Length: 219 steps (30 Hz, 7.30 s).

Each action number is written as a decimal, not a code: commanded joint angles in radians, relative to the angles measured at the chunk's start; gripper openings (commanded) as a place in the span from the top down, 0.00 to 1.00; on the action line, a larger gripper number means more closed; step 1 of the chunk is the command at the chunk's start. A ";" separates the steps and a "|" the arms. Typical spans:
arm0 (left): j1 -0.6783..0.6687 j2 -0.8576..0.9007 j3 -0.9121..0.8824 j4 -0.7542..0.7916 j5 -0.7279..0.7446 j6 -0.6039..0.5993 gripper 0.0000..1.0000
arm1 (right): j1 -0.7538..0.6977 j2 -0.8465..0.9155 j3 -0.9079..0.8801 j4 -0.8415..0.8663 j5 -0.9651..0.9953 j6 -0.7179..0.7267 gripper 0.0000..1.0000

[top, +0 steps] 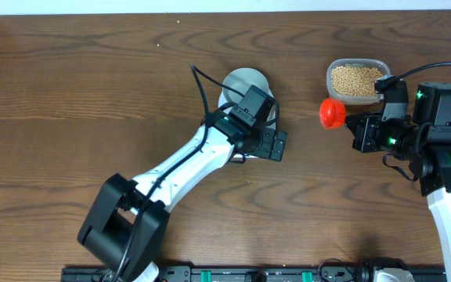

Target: Scoop item into bowl and weigh 50g on scale

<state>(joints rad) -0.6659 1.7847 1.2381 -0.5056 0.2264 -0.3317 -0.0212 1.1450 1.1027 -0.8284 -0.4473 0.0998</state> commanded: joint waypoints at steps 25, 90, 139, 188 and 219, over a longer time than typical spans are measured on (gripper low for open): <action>-0.007 0.105 -0.006 0.120 0.035 0.067 0.01 | -0.006 -0.013 0.025 0.000 0.023 0.011 0.99; -0.008 0.151 -0.050 0.167 0.053 0.069 0.02 | -0.006 -0.013 0.025 -0.005 0.030 0.007 0.99; 0.122 -0.270 -0.047 0.163 -0.112 0.117 0.02 | -0.006 -0.010 0.025 0.059 0.061 -0.003 0.99; 0.121 -0.436 -0.047 -0.127 -0.130 0.296 0.01 | -0.006 0.014 0.025 0.043 0.060 -0.003 0.99; 0.121 -0.432 -0.047 -0.145 -0.131 0.361 0.02 | -0.006 0.014 0.025 0.031 0.060 -0.004 0.99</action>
<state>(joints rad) -0.5499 1.3502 1.1870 -0.6476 0.1051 0.0200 -0.0212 1.1584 1.1030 -0.7956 -0.3882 0.0990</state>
